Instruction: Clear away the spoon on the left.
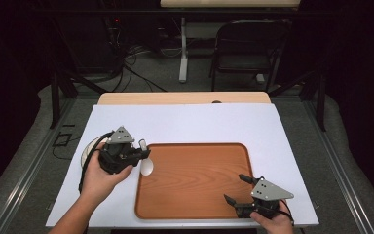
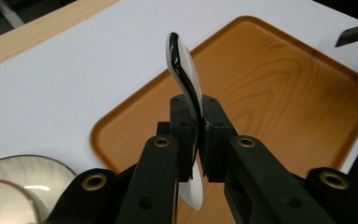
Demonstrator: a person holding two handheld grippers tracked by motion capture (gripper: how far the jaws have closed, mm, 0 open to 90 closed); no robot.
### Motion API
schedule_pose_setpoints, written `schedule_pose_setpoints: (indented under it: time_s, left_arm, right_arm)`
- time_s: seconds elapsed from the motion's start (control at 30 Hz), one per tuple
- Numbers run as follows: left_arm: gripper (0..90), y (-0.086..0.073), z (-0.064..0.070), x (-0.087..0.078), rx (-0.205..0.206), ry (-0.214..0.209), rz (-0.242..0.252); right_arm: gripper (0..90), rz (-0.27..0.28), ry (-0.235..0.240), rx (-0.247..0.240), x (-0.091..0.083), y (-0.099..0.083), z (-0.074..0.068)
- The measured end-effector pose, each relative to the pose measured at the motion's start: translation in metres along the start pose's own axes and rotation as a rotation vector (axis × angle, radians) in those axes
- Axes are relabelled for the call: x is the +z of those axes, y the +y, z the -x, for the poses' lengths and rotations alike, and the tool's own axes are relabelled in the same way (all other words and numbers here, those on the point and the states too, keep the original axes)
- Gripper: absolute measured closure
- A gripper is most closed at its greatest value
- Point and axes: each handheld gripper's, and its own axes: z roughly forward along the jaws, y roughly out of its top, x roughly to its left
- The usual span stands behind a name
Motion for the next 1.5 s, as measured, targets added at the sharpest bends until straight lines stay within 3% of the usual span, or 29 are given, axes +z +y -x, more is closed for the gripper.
schedule_pose_setpoints:
  time_s: [0.3, 0.63, 1.13, 1.5]
  left_arm:
    - [85.4, 0.002, 0.009, 0.015, 0.017, -0.059, -0.032]
    - [85.4, 0.0, 0.017, 0.033, 0.029, -0.092, -0.068]
    - [85.4, -0.013, 0.023, 0.06, 0.004, -0.152, -0.116]
    - [85.3, -0.024, 0.019, 0.071, -0.046, -0.181, -0.128]
  right_arm:
    - [18.3, 0.001, 0.001, -0.002, 0.0, 0.0, 0.0]
    - [18.3, 0.001, 0.0, -0.003, 0.0, 0.0, 0.001]
    - [18.3, 0.0, 0.002, -0.003, -0.001, 0.0, 0.001]
    - [18.3, 0.0, 0.002, -0.004, -0.001, 0.0, 0.001]
